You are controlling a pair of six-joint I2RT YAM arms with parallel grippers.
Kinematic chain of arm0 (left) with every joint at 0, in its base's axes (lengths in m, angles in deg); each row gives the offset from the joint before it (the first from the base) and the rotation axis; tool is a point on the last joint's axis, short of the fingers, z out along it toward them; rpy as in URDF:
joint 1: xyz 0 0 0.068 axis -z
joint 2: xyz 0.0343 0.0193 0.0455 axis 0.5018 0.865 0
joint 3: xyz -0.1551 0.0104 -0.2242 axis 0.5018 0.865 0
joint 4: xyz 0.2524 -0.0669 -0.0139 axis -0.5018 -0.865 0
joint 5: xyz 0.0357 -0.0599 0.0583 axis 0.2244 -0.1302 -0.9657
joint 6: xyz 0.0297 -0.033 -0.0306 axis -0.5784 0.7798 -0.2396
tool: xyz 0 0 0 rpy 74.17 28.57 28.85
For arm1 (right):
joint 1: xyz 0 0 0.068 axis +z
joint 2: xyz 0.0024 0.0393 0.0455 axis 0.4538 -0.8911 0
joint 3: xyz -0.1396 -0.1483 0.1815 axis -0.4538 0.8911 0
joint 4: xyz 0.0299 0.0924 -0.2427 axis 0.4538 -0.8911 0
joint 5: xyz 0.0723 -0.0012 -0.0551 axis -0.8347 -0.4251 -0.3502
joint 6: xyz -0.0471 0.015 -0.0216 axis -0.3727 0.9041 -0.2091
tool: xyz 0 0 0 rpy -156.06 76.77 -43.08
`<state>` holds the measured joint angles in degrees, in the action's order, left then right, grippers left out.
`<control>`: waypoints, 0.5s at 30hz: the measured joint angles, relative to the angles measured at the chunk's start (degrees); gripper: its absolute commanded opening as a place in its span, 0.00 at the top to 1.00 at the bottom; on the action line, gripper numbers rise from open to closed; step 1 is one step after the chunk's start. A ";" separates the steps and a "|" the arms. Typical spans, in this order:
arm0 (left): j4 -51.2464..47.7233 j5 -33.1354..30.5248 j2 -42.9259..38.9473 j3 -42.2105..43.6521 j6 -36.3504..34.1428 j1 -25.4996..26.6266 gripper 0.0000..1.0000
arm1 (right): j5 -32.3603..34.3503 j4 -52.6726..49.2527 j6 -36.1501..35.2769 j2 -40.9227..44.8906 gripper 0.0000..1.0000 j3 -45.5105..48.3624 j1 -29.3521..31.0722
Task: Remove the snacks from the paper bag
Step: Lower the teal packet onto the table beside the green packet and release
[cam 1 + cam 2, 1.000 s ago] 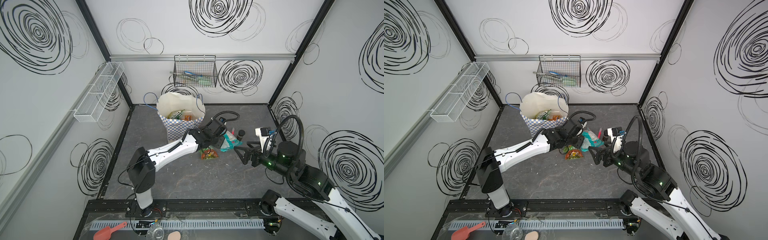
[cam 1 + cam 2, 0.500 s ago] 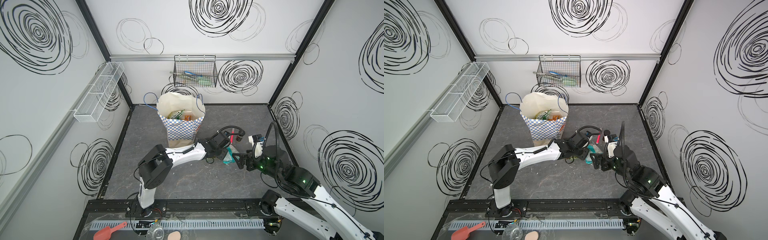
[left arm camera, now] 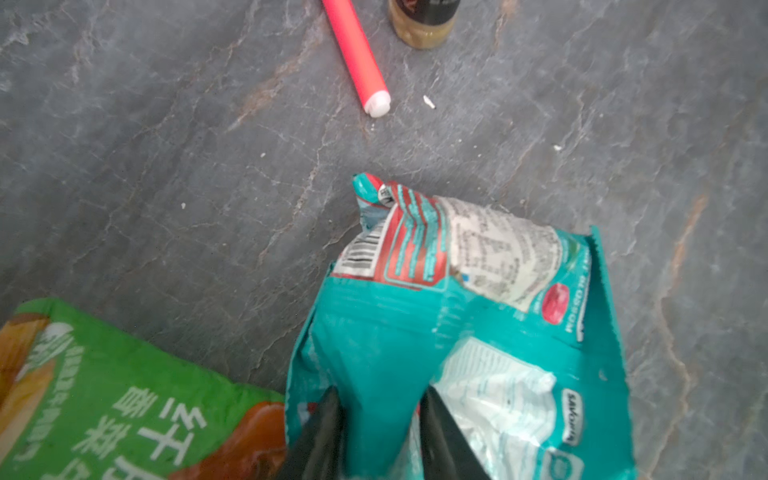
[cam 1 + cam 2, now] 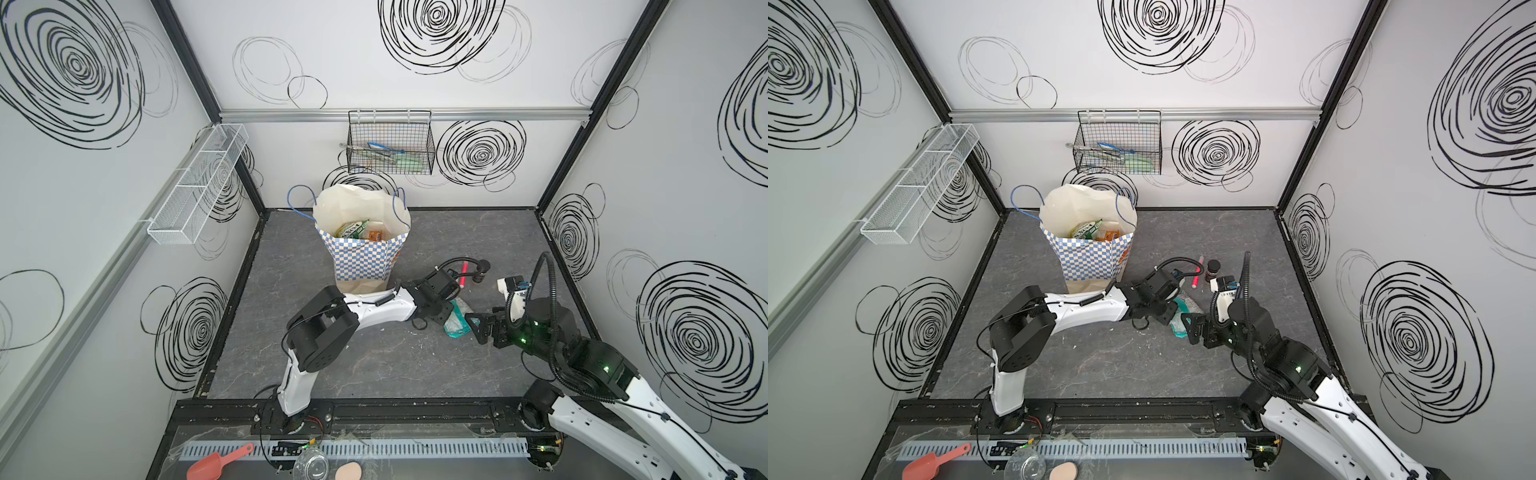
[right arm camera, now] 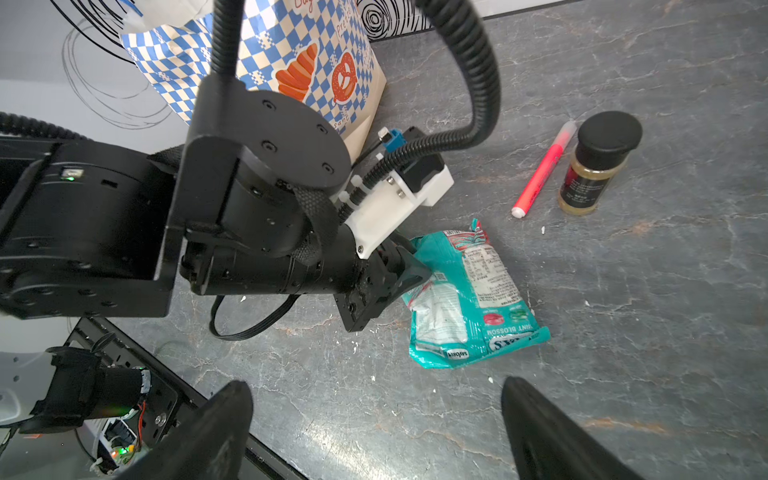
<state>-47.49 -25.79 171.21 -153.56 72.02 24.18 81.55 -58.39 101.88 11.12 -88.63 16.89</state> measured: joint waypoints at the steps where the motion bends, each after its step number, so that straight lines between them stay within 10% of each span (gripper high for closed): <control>1: -0.02 0.17 -0.59 0.00 -0.02 -0.04 0.50 | -0.09 0.02 0.02 -0.09 0.03 0.00 0.00; 15: -6.38 0.50 -14.05 -8.76 -0.09 -1.49 0.30 | -2.29 2.71 1.51 -1.84 0.03 -6.84 0.00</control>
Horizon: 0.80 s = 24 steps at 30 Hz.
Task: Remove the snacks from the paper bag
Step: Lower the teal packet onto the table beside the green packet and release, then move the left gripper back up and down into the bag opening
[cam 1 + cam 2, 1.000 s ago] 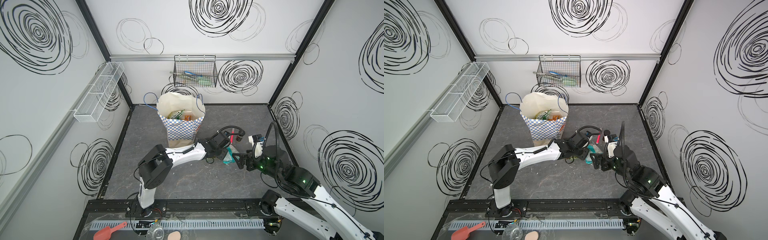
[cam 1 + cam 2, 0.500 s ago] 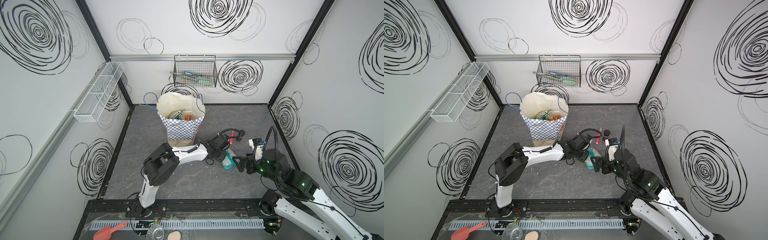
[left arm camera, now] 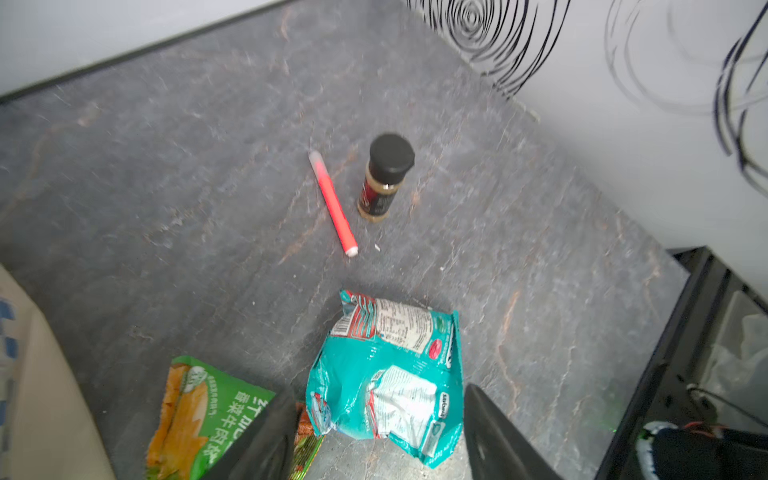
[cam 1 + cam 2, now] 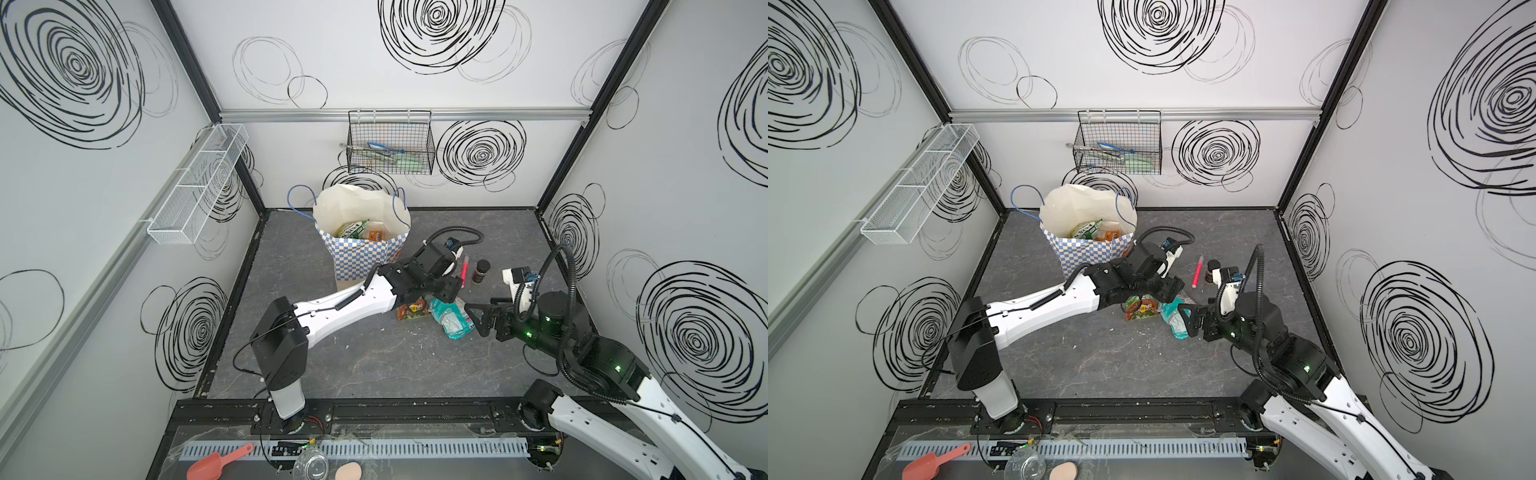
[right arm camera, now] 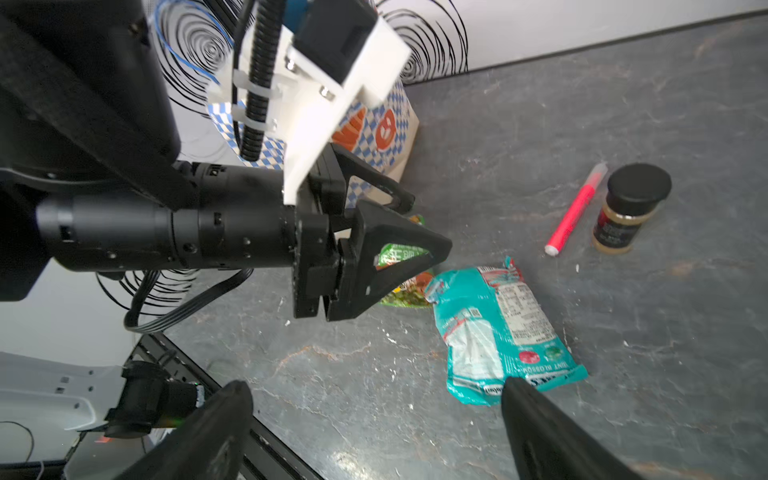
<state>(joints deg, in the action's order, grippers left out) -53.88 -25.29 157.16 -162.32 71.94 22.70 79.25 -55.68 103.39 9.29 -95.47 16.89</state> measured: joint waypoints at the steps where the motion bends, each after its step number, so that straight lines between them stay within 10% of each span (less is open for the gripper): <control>1: -0.76 -0.17 -0.61 -1.31 -0.13 -0.44 0.29 | -0.07 0.31 0.02 -0.48 0.03 -1.01 0.00; 24: -12.55 -3.21 -2.43 -19.47 -5.38 -30.95 0.13 | -6.27 3.43 0.22 -14.25 0.03 -9.99 0.98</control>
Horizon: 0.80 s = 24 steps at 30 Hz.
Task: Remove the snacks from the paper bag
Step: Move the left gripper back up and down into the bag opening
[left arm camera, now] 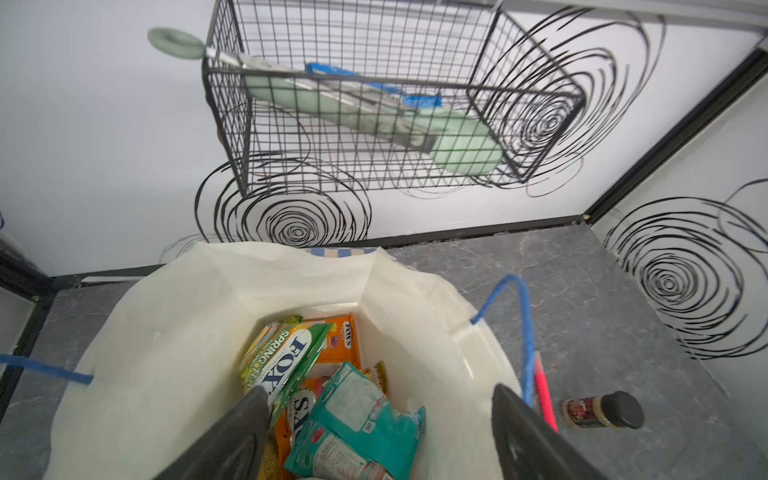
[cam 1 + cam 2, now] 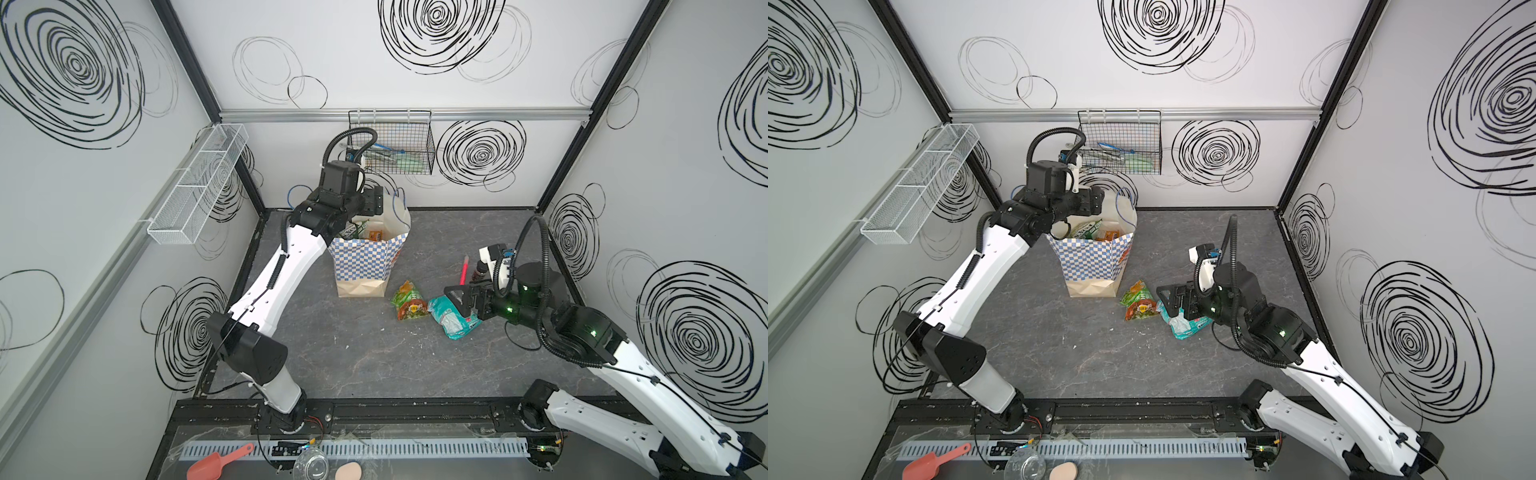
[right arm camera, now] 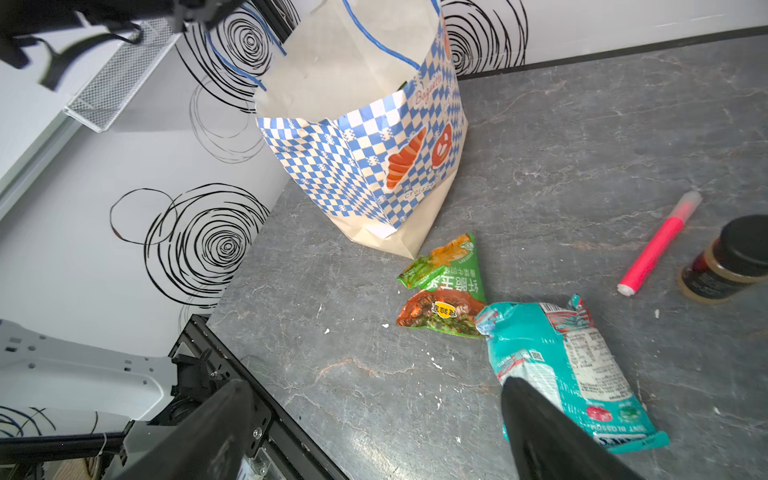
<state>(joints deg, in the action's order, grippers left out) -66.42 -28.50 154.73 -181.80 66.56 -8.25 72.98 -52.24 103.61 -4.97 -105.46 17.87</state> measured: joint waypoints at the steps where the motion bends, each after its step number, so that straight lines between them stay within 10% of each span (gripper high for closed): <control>1: -0.57 -0.09 0.96 -0.35 -0.22 -0.59 0.13 | -0.15 0.09 0.02 -0.52 0.03 -0.79 0.26; 24: -15.52 -0.11 28.09 -14.14 -4.52 -4.61 0.14 | -1.18 -2.75 -5.18 -16.90 0.03 -21.77 4.26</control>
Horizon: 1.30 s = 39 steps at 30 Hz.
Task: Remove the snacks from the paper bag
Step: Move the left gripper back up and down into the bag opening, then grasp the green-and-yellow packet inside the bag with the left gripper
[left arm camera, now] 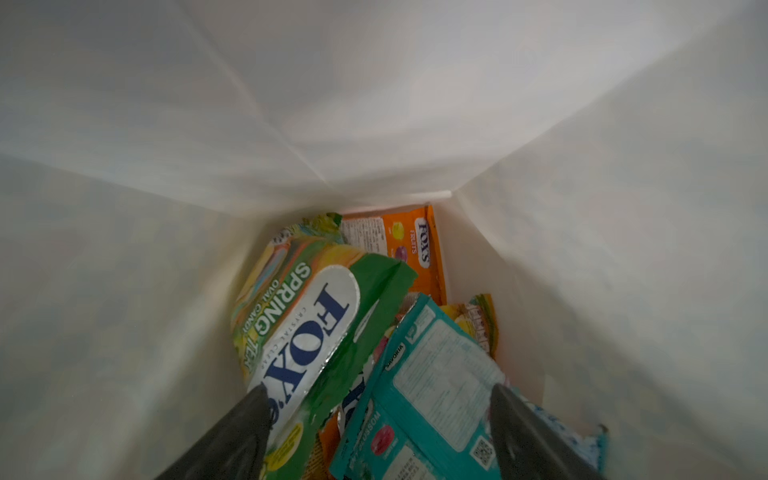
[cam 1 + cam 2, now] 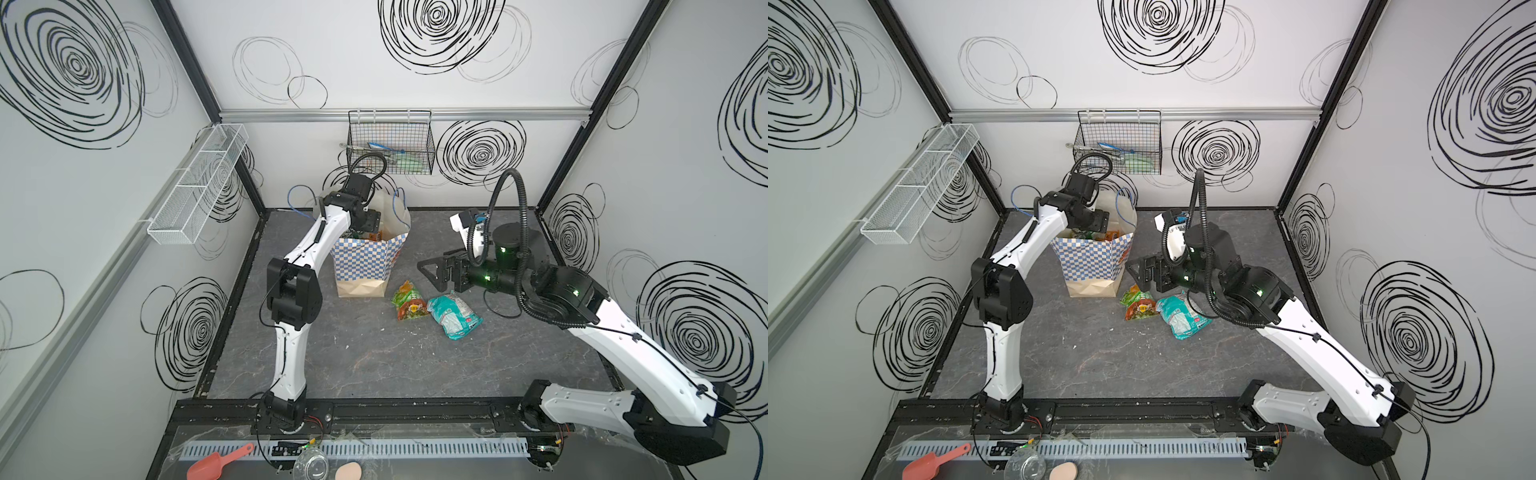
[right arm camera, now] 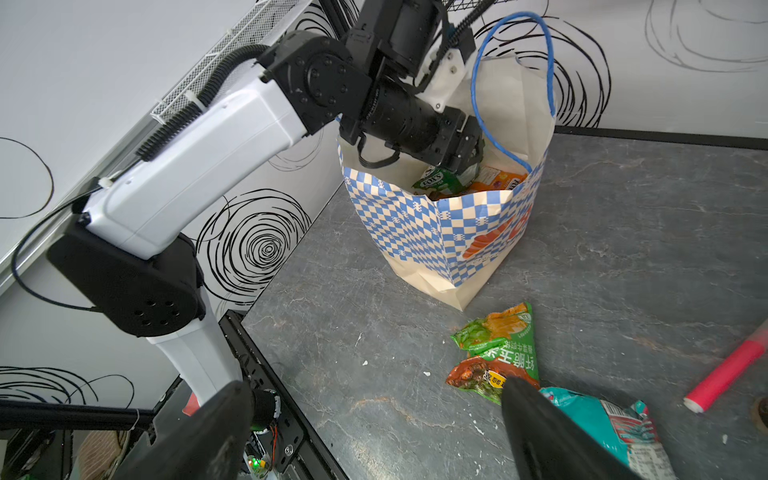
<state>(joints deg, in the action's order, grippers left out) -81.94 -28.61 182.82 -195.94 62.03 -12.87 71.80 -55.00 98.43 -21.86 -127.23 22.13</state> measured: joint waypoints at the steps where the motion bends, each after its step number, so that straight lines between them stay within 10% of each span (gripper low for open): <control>1: -0.50 0.02 0.90 0.00 -0.22 0.00 0.15 | -0.04 -0.02 0.00 0.04 0.03 0.00 0.00; 29: 3.89 -0.59 6.69 7.93 -3.23 -3.41 0.08 | -0.94 1.36 1.07 1.07 0.03 2.95 1.73; 39: 5.86 -0.50 7.06 9.27 -3.74 -3.69 0.50 | -0.68 1.70 1.31 1.70 0.03 3.72 1.99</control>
<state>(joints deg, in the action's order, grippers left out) -76.08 -29.12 189.88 -186.67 58.30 -16.56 71.12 -53.29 99.74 -20.16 -123.51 24.12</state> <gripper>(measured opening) 0.610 0.975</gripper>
